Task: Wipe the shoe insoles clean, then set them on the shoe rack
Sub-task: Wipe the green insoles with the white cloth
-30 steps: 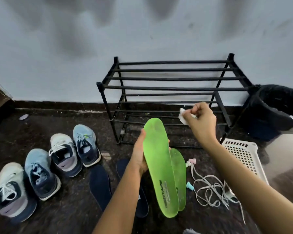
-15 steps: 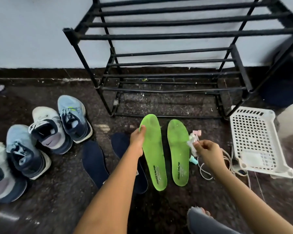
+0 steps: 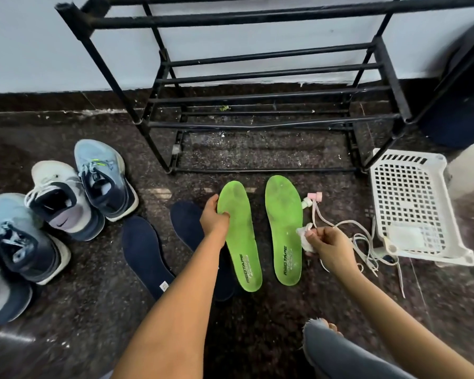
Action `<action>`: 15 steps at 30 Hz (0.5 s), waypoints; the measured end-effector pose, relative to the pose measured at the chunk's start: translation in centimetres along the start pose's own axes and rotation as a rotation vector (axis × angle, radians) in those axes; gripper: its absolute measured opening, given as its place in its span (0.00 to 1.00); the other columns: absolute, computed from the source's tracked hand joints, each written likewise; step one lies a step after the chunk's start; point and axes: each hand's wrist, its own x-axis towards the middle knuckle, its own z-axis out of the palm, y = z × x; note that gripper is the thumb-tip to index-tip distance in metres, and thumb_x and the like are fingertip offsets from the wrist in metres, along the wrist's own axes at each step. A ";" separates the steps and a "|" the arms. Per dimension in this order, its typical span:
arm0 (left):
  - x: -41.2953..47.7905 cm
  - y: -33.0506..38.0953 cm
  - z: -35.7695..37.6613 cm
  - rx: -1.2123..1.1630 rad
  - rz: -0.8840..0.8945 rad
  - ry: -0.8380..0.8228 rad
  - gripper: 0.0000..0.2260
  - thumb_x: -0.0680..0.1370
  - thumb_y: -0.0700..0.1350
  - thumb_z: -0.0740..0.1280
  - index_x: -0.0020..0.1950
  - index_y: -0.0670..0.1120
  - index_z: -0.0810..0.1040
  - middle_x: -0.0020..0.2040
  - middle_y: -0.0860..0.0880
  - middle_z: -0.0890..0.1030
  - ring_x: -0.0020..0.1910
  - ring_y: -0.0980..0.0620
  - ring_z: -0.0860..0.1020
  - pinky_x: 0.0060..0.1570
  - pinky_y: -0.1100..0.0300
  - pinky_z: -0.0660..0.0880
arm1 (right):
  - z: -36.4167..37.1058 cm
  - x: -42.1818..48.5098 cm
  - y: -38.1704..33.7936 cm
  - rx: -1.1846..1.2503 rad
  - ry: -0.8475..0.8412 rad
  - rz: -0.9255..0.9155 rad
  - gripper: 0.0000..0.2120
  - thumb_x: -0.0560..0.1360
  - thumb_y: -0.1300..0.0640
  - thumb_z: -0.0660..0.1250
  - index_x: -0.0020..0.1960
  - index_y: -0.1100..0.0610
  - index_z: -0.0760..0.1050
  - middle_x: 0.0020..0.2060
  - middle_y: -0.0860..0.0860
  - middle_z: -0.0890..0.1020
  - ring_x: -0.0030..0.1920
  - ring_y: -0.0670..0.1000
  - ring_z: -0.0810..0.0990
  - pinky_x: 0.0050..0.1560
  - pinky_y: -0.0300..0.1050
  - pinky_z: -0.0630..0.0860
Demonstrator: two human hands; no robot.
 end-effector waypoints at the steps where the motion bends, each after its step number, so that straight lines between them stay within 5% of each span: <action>1: -0.4 0.2 0.2 0.067 0.040 0.035 0.25 0.76 0.32 0.64 0.72 0.49 0.70 0.67 0.48 0.75 0.63 0.47 0.75 0.63 0.56 0.72 | -0.1 0.2 0.1 0.080 -0.012 0.028 0.08 0.75 0.60 0.69 0.39 0.61 0.74 0.32 0.55 0.78 0.31 0.51 0.79 0.30 0.38 0.75; 4: -2.2 0.8 1.7 0.175 0.200 0.024 0.18 0.76 0.34 0.66 0.64 0.48 0.75 0.64 0.48 0.74 0.62 0.48 0.74 0.63 0.56 0.71 | -0.3 0.5 0.0 0.209 -0.007 0.101 0.06 0.71 0.63 0.73 0.41 0.60 0.75 0.33 0.56 0.77 0.33 0.51 0.78 0.32 0.41 0.78; 7: -4.6 0.8 4.3 0.199 0.201 -0.141 0.09 0.76 0.37 0.69 0.55 0.46 0.76 0.51 0.51 0.78 0.51 0.51 0.78 0.45 0.70 0.70 | -0.5 0.8 0.0 0.243 0.051 0.169 0.08 0.69 0.64 0.74 0.40 0.59 0.74 0.33 0.55 0.76 0.35 0.52 0.76 0.39 0.48 0.80; 11: -7.0 -0.5 7.3 0.379 0.088 -0.225 0.16 0.74 0.47 0.73 0.58 0.44 0.73 0.54 0.47 0.77 0.47 0.49 0.78 0.45 0.58 0.75 | -0.8 1.1 0.3 0.136 0.132 0.178 0.11 0.68 0.59 0.72 0.33 0.54 0.72 0.26 0.47 0.74 0.30 0.49 0.71 0.37 0.45 0.70; 15: -8.5 -1.6 8.7 0.504 0.008 -0.190 0.21 0.74 0.46 0.74 0.60 0.41 0.69 0.60 0.43 0.76 0.54 0.42 0.80 0.49 0.51 0.77 | -1.0 1.2 0.8 0.100 0.154 0.179 0.13 0.69 0.60 0.68 0.32 0.53 0.66 0.26 0.47 0.73 0.31 0.50 0.71 0.40 0.48 0.68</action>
